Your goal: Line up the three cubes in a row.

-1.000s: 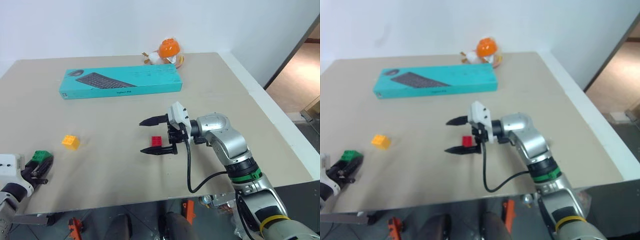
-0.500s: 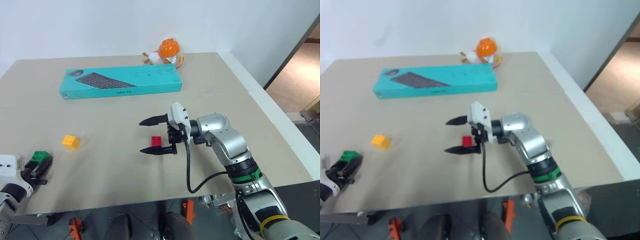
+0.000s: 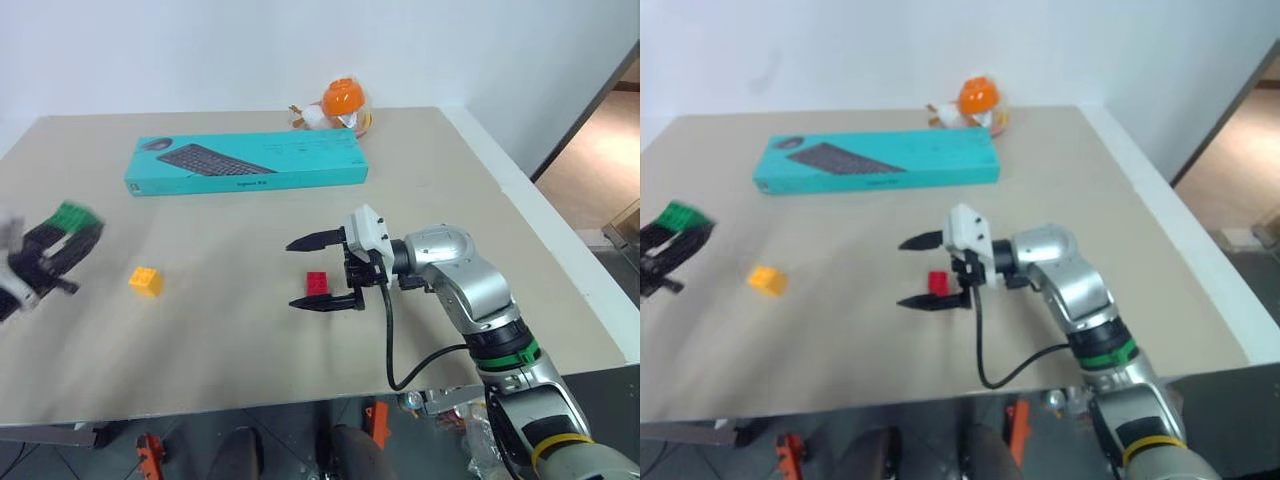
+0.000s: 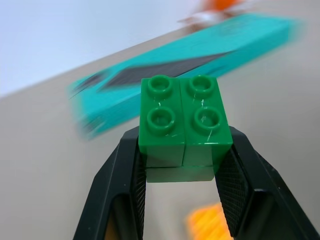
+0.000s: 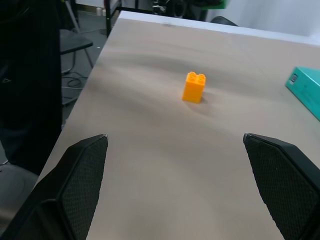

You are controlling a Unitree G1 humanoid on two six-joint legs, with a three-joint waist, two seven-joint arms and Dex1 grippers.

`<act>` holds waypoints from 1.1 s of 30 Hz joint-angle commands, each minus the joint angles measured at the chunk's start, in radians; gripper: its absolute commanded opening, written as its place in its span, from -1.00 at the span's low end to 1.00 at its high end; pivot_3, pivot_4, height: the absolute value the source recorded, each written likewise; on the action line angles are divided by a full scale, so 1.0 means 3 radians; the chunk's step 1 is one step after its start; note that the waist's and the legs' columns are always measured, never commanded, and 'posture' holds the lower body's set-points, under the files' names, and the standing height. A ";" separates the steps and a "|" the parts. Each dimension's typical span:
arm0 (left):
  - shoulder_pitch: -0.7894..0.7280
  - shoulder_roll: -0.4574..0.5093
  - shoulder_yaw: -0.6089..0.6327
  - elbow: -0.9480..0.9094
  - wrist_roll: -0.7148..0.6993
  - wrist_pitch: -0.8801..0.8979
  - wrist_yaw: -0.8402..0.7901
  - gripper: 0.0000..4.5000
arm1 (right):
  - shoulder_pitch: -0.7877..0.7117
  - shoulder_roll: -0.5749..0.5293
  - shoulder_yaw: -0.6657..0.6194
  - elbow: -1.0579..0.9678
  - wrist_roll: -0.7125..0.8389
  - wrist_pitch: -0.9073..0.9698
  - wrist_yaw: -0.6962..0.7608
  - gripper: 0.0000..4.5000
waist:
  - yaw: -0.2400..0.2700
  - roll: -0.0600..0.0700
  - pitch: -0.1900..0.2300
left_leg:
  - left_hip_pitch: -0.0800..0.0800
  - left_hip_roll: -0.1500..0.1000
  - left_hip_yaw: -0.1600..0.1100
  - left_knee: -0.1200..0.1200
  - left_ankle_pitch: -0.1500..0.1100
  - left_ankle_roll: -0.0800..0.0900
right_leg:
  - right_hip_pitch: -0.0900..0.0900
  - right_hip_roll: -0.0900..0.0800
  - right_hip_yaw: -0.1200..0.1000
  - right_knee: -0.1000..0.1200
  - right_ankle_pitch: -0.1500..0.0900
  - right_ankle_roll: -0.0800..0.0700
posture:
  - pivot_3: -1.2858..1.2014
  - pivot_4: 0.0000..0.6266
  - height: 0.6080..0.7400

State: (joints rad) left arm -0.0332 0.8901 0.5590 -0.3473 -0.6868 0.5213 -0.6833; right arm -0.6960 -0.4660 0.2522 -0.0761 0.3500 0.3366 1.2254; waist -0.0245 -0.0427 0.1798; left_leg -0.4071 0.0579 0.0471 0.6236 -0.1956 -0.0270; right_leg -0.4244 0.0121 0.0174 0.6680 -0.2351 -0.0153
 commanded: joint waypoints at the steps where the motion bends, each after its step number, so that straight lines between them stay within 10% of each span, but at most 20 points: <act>1: -0.0343 0.0143 -0.0524 0.0139 0.0026 -0.0061 -0.0519 -0.41 | -0.0003 -0.0064 -0.0168 -0.0175 0.0065 0.0008 -0.0082 1.00 | 0.0001 0.0000 0.0000 | 0.0000 -0.0001 0.0010 0.0000 -0.0001 -0.0001 | 0.0000 0.0001 0.0001 0.0000 0.0000 0.0001 | 0.03 -0.52 1.00; 14: -0.1678 -0.0355 -0.2257 0.1790 0.1043 -0.1255 -0.2241 -0.41 | 0.0159 -0.0263 -0.0249 -0.0299 0.0073 0.0144 -0.0244 1.00 | 0.0004 0.0002 0.0001 | -0.0007 0.0004 0.0009 0.0002 -0.0003 -0.0004 | -0.0008 0.0034 0.0006 0.0005 -0.0004 -0.0007 | 0.03 -0.52 1.00; 33: -0.2453 -0.1076 -0.2630 0.3250 0.1755 -0.2176 -0.2739 -0.41 | 0.0478 -0.0493 -0.0318 -0.0655 0.0028 0.0230 -0.0477 1.00 | 0.0005 0.0001 0.0001 | -0.0055 0.0000 0.0008 0.0058 -0.0009 0.0009 | -0.0050 0.0034 0.0005 0.0047 0.0000 0.0003 | 0.03 -0.52 1.00</act>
State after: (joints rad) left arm -0.7462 0.5688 -0.2327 0.6250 -0.1653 -0.1125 -1.4922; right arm -0.5530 -0.6044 0.1917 -0.2195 0.3401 0.4064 1.0871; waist -0.0230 -0.0423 0.1800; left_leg -0.4235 0.0579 0.0494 0.6410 -0.1980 -0.0240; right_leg -0.4393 0.0225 0.0190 0.6822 -0.2344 -0.0141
